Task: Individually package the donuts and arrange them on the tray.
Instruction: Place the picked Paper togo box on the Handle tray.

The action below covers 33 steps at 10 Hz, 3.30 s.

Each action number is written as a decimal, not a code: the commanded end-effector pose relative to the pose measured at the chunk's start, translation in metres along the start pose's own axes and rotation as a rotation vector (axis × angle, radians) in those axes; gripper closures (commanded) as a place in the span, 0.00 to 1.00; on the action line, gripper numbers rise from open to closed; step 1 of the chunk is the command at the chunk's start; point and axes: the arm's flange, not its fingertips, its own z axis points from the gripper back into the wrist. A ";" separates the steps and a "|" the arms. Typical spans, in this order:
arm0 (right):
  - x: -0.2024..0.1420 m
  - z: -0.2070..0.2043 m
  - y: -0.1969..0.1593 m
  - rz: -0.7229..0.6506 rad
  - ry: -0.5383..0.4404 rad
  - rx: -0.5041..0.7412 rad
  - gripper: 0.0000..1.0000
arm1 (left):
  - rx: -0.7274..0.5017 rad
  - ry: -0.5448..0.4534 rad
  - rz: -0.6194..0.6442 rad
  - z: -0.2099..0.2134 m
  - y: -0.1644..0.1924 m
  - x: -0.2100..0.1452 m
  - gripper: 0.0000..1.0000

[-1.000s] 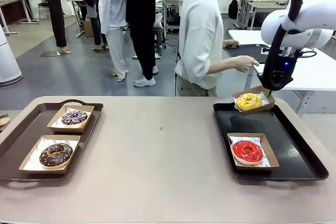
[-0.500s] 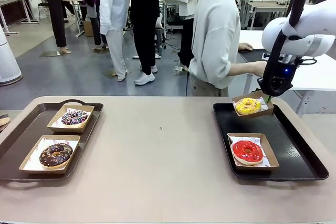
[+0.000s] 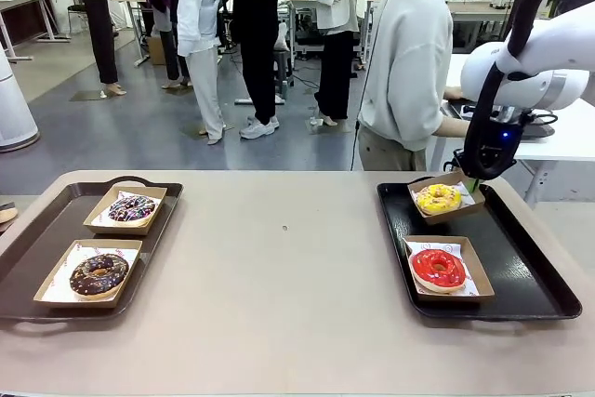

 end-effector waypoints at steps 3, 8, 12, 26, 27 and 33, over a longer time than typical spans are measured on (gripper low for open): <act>0.002 -0.014 -0.001 0.005 -0.014 0.033 0.99 | -0.001 -0.004 -0.004 0.001 -0.001 -0.001 0.00; 0.001 -0.014 -0.001 0.022 -0.010 0.054 0.19 | -0.001 -0.004 -0.004 0.001 -0.001 -0.001 0.00; -0.013 0.007 -0.004 0.051 -0.015 0.072 0.04 | -0.001 -0.004 -0.004 0.001 -0.001 -0.001 0.00; -0.182 0.048 -0.285 -0.053 -0.263 1.280 0.00 | -0.001 -0.004 -0.004 0.001 -0.001 -0.001 0.00; -0.182 0.031 -0.301 -0.091 -0.266 1.322 0.00 | -0.001 -0.004 -0.004 0.001 -0.001 -0.001 0.00; -0.182 -0.015 -0.326 -0.165 -0.203 1.307 0.00 | -0.001 -0.004 -0.004 0.001 -0.001 -0.001 0.00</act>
